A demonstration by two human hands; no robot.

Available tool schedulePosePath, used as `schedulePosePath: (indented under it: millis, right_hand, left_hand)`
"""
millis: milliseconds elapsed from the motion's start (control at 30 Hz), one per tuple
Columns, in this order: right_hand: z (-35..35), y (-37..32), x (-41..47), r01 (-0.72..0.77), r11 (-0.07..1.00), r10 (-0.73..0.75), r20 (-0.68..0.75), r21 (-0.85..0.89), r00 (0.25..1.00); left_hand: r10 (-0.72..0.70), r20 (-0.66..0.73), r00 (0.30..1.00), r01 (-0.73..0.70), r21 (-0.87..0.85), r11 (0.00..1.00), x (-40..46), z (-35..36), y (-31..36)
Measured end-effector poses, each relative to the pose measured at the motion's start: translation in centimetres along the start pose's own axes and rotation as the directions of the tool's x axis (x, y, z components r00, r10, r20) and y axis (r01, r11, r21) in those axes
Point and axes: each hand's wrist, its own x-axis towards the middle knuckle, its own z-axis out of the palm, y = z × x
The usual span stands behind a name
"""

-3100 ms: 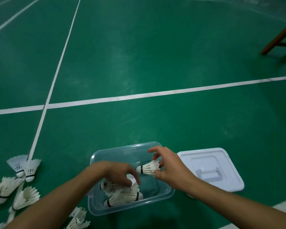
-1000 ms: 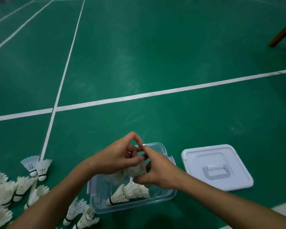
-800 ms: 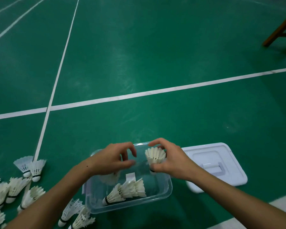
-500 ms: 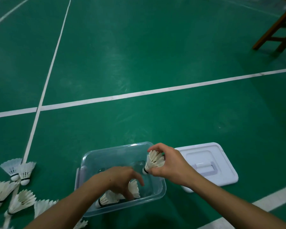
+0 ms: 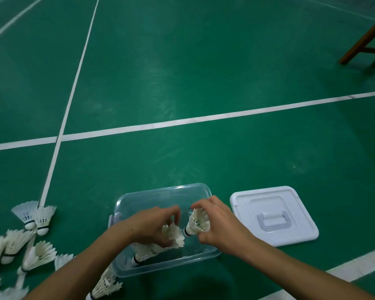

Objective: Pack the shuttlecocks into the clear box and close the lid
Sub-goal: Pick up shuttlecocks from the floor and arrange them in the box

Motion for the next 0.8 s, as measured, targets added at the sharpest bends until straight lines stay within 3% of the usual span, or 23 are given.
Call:
schedulePosePath:
  millis: [400,667,800]
  right_hand:
    - [4.1,-1.9,1.8,-0.093,0.992,0.081,0.140,0.088,0.987]
    - [3.1,-2.6,1.7,-0.111,0.993,0.117,0.275,-0.038,0.954]
    - [1.4,-2.4,1.7,-0.089,0.995,0.097,0.256,-0.045,0.962]
  left_hand:
    - [0.041,-0.041,0.998,-0.044,-0.076,0.996,-1.1,0.1,-1.3]
    - [0.017,-0.051,0.999,-0.021,-0.084,0.996,-0.1,0.8,-1.1]
    - [-0.025,0.005,1.000,0.025,-0.021,0.999,0.8,1.4,0.1]
